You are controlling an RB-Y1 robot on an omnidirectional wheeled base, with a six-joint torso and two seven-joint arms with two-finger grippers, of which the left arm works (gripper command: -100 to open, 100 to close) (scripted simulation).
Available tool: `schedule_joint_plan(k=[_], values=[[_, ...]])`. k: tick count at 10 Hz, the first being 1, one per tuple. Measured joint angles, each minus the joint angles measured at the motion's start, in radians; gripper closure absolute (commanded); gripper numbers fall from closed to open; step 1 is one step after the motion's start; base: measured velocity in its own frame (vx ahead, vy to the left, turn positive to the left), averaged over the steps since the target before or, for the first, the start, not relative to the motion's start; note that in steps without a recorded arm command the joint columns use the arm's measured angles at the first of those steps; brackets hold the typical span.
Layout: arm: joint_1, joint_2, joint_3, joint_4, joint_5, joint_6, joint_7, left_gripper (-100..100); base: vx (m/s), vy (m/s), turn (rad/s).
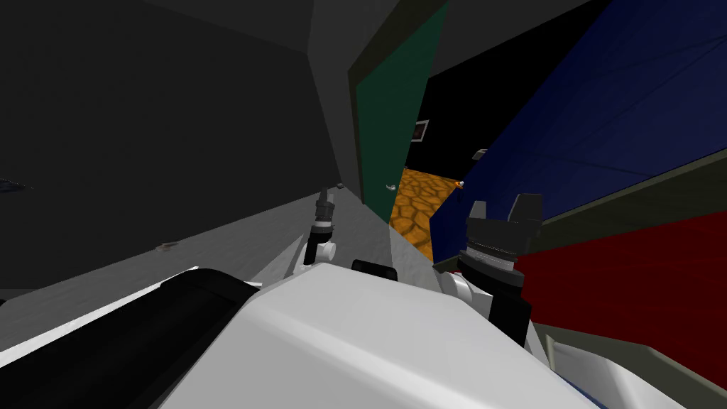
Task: Push the door open
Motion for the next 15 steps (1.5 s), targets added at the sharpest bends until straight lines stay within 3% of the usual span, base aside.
schedule_joint_plan(k=[15], values=[[-0.086, 0.048, -0.061, 0.288, 0.010, -0.071, 0.040, -100, 0.108, 0.015, -0.064]])
